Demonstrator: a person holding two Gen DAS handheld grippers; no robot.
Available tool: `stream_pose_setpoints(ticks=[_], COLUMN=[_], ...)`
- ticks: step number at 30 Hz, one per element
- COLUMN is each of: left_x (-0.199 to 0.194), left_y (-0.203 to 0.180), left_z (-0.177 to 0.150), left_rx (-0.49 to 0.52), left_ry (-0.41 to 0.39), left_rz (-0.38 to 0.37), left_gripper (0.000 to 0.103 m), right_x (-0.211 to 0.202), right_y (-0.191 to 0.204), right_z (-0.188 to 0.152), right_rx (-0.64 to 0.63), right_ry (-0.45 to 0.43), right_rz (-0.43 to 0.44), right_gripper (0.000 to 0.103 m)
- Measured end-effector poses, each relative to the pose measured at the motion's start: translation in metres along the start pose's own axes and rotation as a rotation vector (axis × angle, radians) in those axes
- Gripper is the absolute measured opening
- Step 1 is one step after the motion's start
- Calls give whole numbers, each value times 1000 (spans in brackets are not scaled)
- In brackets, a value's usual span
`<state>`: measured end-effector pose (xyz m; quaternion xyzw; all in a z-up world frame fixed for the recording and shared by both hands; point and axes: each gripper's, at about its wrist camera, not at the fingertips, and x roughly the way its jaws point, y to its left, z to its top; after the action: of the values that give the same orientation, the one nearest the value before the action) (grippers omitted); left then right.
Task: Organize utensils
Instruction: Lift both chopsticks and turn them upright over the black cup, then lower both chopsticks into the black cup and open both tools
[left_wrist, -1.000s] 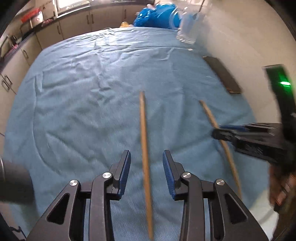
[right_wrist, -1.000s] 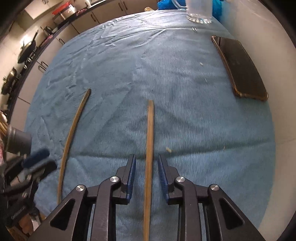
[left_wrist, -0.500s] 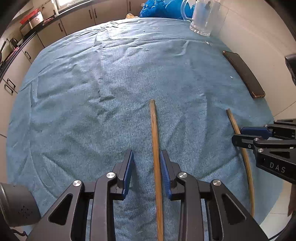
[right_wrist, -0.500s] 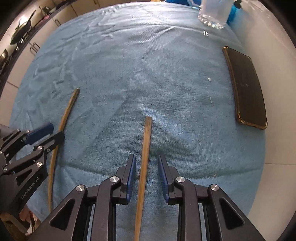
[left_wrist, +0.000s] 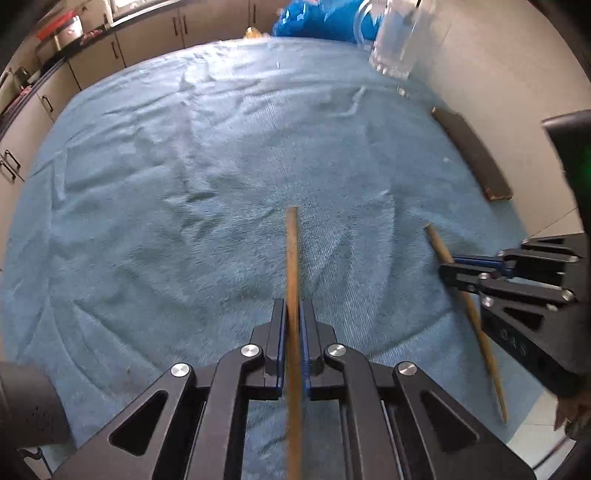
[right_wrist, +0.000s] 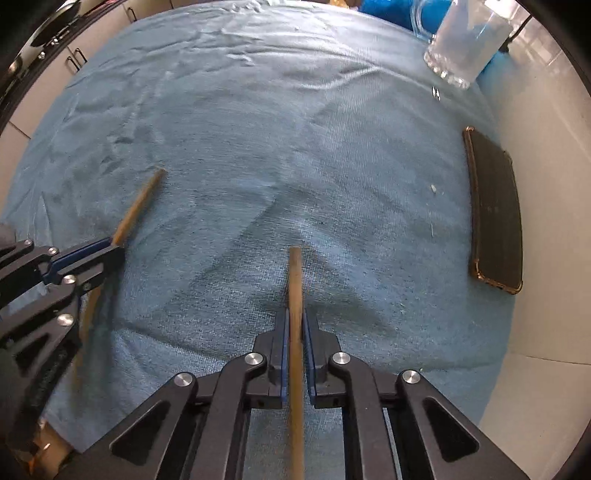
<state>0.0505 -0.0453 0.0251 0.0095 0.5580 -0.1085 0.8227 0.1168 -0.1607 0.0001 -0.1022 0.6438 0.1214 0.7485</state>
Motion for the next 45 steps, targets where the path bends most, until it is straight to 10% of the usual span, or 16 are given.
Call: stream_pose_setpoints(ticks=[8,26,40,45], left_x=[-66,-243,-306,-292], left_y=[9,90,219,239], left_z=[-42,-131,-129,-108], left_rx=[-38,-178,-450,-460], left_ry=[-153,-644,-925,-989], left_rz=[-151,-145,29,49], left_gripper=[6,6,6,6], right_x=[-29,-193,-235,-238], right_y=[-3,60,202,244], right_z=[-31,-112,-46,-29], right_rx=[81,96,57,39], right_ry=[-209,-841,-1065,-1162], right_rz=[150,313,591,565], right_gripper=[8,8,8,8])
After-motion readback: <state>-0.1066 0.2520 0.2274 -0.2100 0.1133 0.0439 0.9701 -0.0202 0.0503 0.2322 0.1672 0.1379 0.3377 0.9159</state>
